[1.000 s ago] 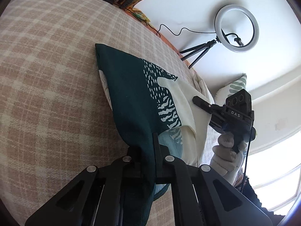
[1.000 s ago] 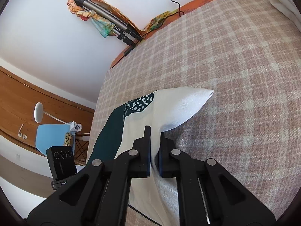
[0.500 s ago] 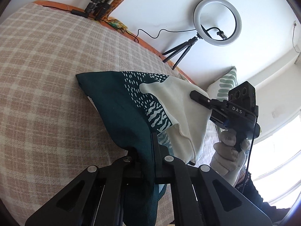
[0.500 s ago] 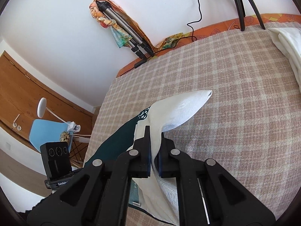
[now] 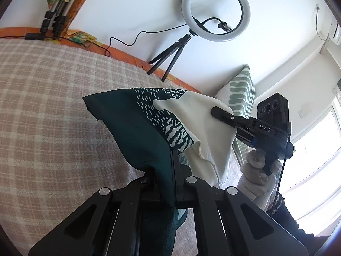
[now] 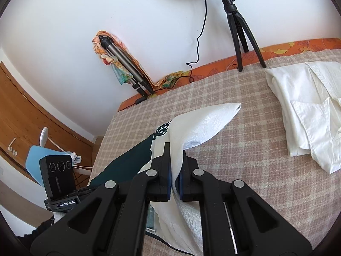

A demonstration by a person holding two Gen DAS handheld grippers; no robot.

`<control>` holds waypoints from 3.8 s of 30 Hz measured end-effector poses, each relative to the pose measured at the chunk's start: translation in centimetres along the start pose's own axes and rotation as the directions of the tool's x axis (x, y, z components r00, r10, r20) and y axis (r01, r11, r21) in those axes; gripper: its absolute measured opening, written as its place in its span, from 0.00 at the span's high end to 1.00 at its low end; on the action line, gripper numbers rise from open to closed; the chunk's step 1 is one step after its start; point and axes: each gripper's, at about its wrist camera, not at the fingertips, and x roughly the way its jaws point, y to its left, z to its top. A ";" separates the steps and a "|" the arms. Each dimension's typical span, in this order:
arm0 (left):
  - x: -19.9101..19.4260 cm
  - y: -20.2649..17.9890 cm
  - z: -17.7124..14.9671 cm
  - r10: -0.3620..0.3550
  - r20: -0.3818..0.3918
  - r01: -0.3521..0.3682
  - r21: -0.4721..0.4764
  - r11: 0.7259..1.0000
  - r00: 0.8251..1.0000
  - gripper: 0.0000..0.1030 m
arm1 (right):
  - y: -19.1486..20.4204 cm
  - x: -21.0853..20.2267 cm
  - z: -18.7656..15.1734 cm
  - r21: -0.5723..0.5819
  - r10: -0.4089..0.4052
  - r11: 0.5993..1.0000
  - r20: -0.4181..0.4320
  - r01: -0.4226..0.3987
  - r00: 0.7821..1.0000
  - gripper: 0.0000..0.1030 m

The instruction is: Fold small clothes

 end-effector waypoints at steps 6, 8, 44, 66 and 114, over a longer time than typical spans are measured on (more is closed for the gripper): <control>4.5 -3.6 2.7 -0.026 -0.005 0.026 0.076 0.997 1.000 0.97 | -3.4 -3.7 2.7 -0.011 -0.069 0.997 0.055 0.070 0.996 0.94; 5.9 -4.8 3.7 -0.035 -0.002 0.035 0.097 0.995 0.999 0.97 | -4.7 -4.9 3.6 -0.008 -0.089 0.996 0.074 0.090 0.993 0.94; 26.9 -14.4 4.4 0.077 -0.170 -0.019 0.322 0.947 0.982 0.68 | -26.3 -9.6 12.9 0.011 -0.525 0.851 0.051 0.525 0.850 0.77; 19.6 -15.8 3.6 0.205 -0.021 -0.184 0.361 0.914 0.979 0.25 | -20.3 -14.1 10.6 0.074 -0.618 0.786 0.133 0.614 0.775 0.30; 0.8 -18.0 -6.8 0.329 0.302 -0.444 0.527 0.725 0.895 0.03 | 1.3 -17.6 -6.1 0.118 -0.639 0.741 0.427 0.661 0.640 0.00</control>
